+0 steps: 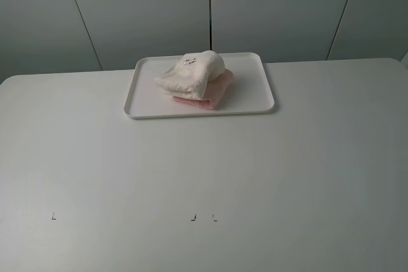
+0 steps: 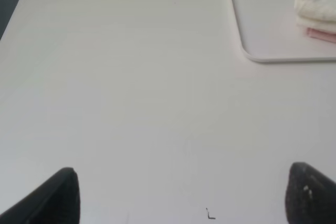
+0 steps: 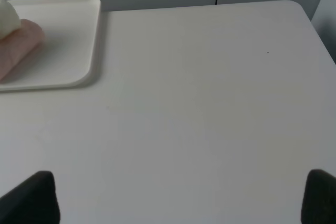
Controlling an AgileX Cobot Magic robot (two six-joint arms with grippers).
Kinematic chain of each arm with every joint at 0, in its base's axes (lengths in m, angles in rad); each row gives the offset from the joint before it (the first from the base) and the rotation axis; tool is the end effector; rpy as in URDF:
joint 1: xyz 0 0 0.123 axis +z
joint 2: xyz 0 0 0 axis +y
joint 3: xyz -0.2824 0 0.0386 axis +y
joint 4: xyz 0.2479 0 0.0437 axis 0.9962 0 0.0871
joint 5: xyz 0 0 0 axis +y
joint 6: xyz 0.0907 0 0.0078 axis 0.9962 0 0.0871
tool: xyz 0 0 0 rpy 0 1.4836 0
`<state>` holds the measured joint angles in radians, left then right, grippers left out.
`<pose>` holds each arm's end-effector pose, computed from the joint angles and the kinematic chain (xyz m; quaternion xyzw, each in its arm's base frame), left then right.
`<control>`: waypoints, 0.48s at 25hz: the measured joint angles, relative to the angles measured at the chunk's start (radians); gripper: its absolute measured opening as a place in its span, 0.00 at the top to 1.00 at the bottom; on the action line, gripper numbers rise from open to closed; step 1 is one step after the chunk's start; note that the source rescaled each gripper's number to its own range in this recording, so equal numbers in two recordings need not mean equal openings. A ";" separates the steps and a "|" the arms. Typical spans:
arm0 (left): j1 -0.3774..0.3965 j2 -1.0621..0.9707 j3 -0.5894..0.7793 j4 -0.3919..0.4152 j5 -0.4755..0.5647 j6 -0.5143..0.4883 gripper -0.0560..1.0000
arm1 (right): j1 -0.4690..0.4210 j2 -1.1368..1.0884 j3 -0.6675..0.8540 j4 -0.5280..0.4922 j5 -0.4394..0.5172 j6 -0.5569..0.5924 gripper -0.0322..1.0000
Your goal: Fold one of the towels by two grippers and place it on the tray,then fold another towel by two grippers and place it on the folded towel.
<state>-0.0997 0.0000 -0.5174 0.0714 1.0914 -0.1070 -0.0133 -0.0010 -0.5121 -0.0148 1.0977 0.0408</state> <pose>-0.0077 0.0066 0.2797 -0.0054 0.8561 -0.0178 0.5164 -0.0080 -0.0011 0.2775 0.0237 0.8591 -0.0004 0.5113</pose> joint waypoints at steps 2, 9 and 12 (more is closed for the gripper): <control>0.000 0.000 0.000 -0.016 0.000 0.017 0.00 | 0.000 0.000 0.000 0.000 0.000 0.000 0.00; 0.000 0.000 0.000 -0.043 0.000 0.027 0.00 | 0.000 0.000 0.000 0.000 0.000 0.000 0.00; 0.000 0.000 0.000 -0.044 0.000 0.029 0.00 | 0.000 0.000 0.000 0.000 0.000 0.000 0.00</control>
<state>-0.0997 0.0000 -0.5174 0.0269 1.0914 -0.0780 -0.0133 -0.0010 -0.5121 -0.0148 1.0977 0.0408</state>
